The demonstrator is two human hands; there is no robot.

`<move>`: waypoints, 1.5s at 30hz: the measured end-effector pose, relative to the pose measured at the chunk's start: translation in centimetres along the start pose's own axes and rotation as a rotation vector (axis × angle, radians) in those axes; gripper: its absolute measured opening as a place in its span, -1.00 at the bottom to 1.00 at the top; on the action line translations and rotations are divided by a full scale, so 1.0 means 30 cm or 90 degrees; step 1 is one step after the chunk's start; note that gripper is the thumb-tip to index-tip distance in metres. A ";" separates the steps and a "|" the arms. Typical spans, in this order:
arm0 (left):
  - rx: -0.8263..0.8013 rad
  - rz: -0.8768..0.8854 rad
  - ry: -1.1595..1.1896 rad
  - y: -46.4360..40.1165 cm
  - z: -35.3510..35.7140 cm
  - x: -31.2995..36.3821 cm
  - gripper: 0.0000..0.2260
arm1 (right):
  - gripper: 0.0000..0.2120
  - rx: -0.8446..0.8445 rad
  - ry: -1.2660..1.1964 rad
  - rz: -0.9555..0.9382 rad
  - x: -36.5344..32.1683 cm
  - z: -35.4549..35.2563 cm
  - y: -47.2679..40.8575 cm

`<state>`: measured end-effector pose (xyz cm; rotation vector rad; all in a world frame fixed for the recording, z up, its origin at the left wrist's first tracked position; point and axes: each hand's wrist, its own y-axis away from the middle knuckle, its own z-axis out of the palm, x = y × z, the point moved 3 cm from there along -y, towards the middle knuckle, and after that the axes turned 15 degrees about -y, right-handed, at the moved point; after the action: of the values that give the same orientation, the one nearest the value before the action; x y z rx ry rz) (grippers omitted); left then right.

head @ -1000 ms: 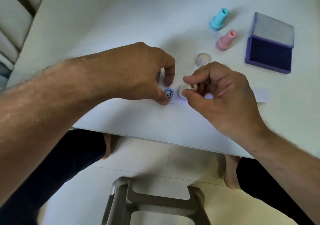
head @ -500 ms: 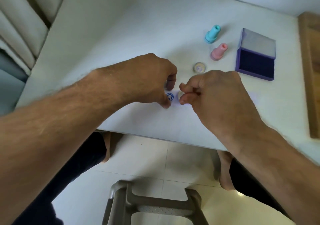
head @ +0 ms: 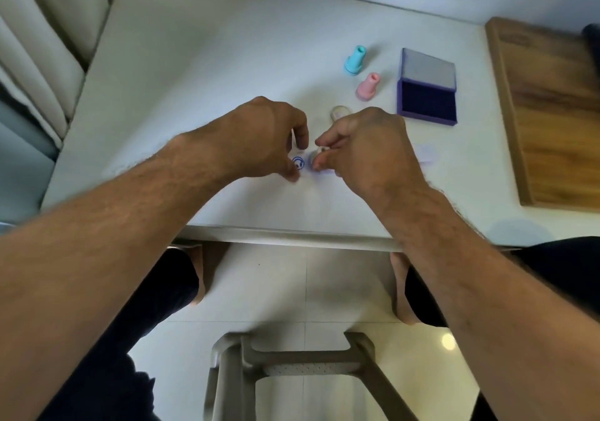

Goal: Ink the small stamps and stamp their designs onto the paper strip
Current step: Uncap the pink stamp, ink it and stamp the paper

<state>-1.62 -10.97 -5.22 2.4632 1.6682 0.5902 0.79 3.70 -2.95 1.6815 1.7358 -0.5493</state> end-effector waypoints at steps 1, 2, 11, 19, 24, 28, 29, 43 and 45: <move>-0.005 0.002 0.004 -0.001 -0.001 0.001 -0.65 | -0.92 0.003 0.016 -0.022 0.010 0.001 0.007; -0.009 0.001 0.007 -0.003 -0.003 0.000 -0.66 | -0.92 0.002 0.045 -0.042 0.012 0.002 0.009; -0.046 -0.003 -0.006 -0.012 -0.010 0.009 -0.69 | -0.93 -0.127 0.216 -0.131 -0.033 -0.024 -0.033; -0.058 -0.012 -0.012 -0.008 -0.015 0.014 -0.68 | -0.79 -0.236 0.211 -0.092 -0.074 -0.030 -0.064; -0.075 -0.026 -0.012 -0.008 -0.017 0.019 -0.67 | -0.77 -0.234 0.167 -0.095 -0.040 -0.023 -0.059; -0.084 -0.041 -0.045 -0.015 -0.021 0.030 -0.66 | -0.79 -0.007 -0.213 0.014 0.050 -0.089 -0.017; -0.085 -0.046 -0.051 -0.014 -0.024 0.033 -0.66 | -0.82 0.046 -0.350 0.066 0.068 -0.105 -0.007; -0.172 -0.062 -0.172 -0.023 -0.080 0.106 -0.63 | -0.84 0.189 -0.771 0.301 0.151 -0.070 0.015; -0.214 -0.061 -0.208 -0.036 -0.092 0.124 -0.58 | -0.85 0.167 -0.779 0.304 0.162 -0.070 0.008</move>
<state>-2.41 -7.52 -2.06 2.0964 1.4198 0.3913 0.84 8.64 -4.84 1.3228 0.3871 -1.2443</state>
